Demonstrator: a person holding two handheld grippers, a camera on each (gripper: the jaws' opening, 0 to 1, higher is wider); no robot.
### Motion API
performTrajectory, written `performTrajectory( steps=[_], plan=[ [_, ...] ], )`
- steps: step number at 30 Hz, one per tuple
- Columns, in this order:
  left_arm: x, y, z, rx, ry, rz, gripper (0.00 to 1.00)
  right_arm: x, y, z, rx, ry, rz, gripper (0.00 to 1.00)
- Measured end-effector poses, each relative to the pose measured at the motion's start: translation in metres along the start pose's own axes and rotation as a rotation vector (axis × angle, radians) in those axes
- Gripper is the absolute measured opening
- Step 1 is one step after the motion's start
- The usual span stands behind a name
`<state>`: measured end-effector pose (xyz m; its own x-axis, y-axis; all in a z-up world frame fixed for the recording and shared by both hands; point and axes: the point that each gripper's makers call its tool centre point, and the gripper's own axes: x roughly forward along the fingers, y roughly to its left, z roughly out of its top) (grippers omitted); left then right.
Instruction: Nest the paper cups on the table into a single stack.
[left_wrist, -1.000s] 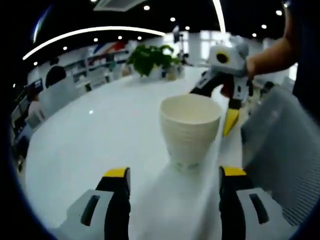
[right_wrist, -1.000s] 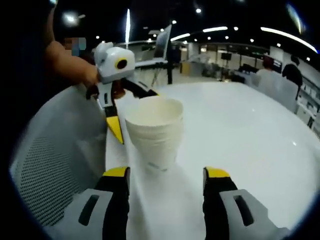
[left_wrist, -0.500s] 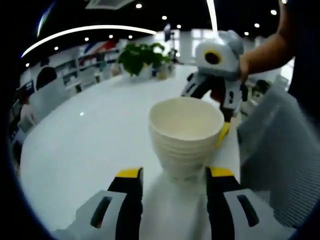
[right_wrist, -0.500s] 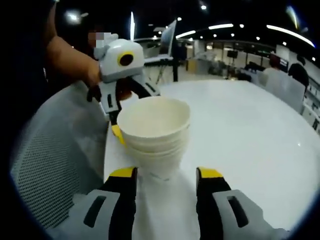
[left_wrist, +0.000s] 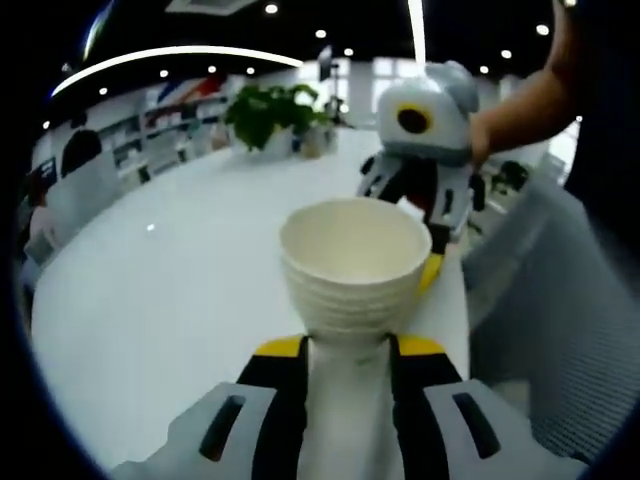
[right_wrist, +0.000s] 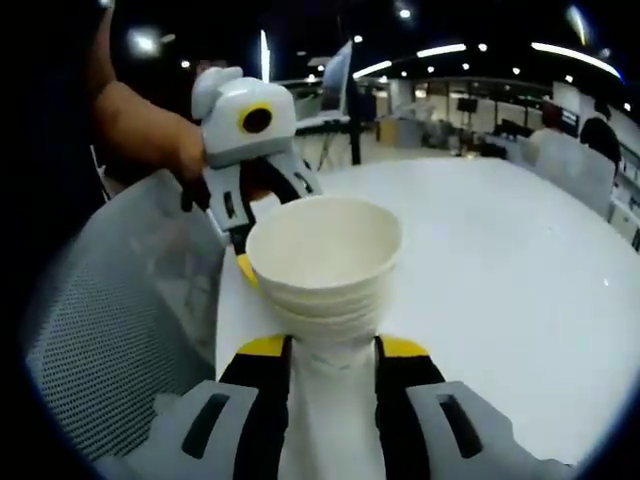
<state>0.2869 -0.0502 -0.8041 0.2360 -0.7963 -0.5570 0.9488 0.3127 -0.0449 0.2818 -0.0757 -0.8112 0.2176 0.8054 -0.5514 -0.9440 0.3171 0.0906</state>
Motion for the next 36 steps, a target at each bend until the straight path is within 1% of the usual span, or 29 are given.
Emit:
performTrajectory(
  steps=[5, 7, 9, 11, 13, 14, 15, 16, 19, 21, 23, 24, 27, 29, 34, 35, 36],
  plan=[
    [-0.002, 0.01, 0.011, 0.004, -0.019, 0.01, 0.3, -0.004, -0.012, 0.009, 0.009, -0.052, 0.01, 0.29],
    [-0.002, 0.014, 0.014, -0.003, -0.029, 0.01, 0.3, -0.006, -0.016, 0.014, 0.013, -0.061, 0.013, 0.29],
    [-0.001, 0.018, 0.018, -0.003, -0.035, 0.006, 0.3, -0.006, -0.02, 0.016, 0.018, -0.052, 0.019, 0.28],
    [0.002, 0.025, 0.021, -0.001, -0.031, 0.01, 0.3, -0.006, -0.027, 0.019, -0.026, -0.032, 0.008, 0.28],
    [0.005, 0.035, 0.024, -0.004, -0.029, 0.018, 0.3, -0.005, -0.037, 0.023, -0.042, -0.025, -0.004, 0.28],
    [0.006, 0.044, 0.028, -0.007, -0.04, 0.037, 0.3, -0.006, -0.046, 0.028, -0.046, -0.032, -0.025, 0.28],
    [0.006, 0.046, 0.029, -0.015, -0.041, 0.036, 0.3, -0.006, -0.05, 0.031, -0.057, -0.033, -0.027, 0.28],
    [0.007, 0.053, 0.031, -0.028, -0.039, 0.033, 0.3, -0.006, -0.055, 0.034, -0.069, -0.034, -0.024, 0.27],
    [0.008, 0.066, 0.038, -0.024, -0.054, 0.034, 0.3, -0.006, -0.069, 0.039, -0.071, -0.047, -0.02, 0.27],
    [0.009, 0.075, 0.043, -0.025, -0.056, 0.029, 0.3, -0.006, -0.078, 0.044, -0.062, -0.049, -0.013, 0.27],
    [0.012, 0.086, 0.047, -0.015, -0.055, 0.033, 0.3, -0.004, -0.087, 0.047, -0.066, -0.05, -0.022, 0.27],
    [0.014, 0.089, 0.048, -0.008, -0.048, 0.032, 0.3, -0.003, -0.09, 0.048, -0.069, -0.046, -0.024, 0.27],
    [0.019, 0.105, 0.052, 0.021, -0.025, 0.034, 0.3, 0.002, -0.109, 0.049, -0.068, -0.027, -0.037, 0.27],
    [0.023, 0.116, 0.055, 0.037, -0.017, 0.035, 0.3, 0.004, -0.12, 0.051, -0.071, -0.027, -0.042, 0.27],
    [0.031, 0.142, 0.059, 0.035, -0.02, 0.03, 0.3, 0.009, -0.147, 0.055, -0.059, -0.045, -0.053, 0.27],
    [0.033, 0.146, 0.059, 0.032, -0.02, 0.029, 0.3, 0.01, -0.149, 0.055, -0.059, -0.044, -0.054, 0.27],
    [0.036, 0.152, 0.06, 0.033, -0.018, 0.029, 0.3, 0.013, -0.158, 0.055, -0.061, -0.035, -0.059, 0.27]
  ],
)
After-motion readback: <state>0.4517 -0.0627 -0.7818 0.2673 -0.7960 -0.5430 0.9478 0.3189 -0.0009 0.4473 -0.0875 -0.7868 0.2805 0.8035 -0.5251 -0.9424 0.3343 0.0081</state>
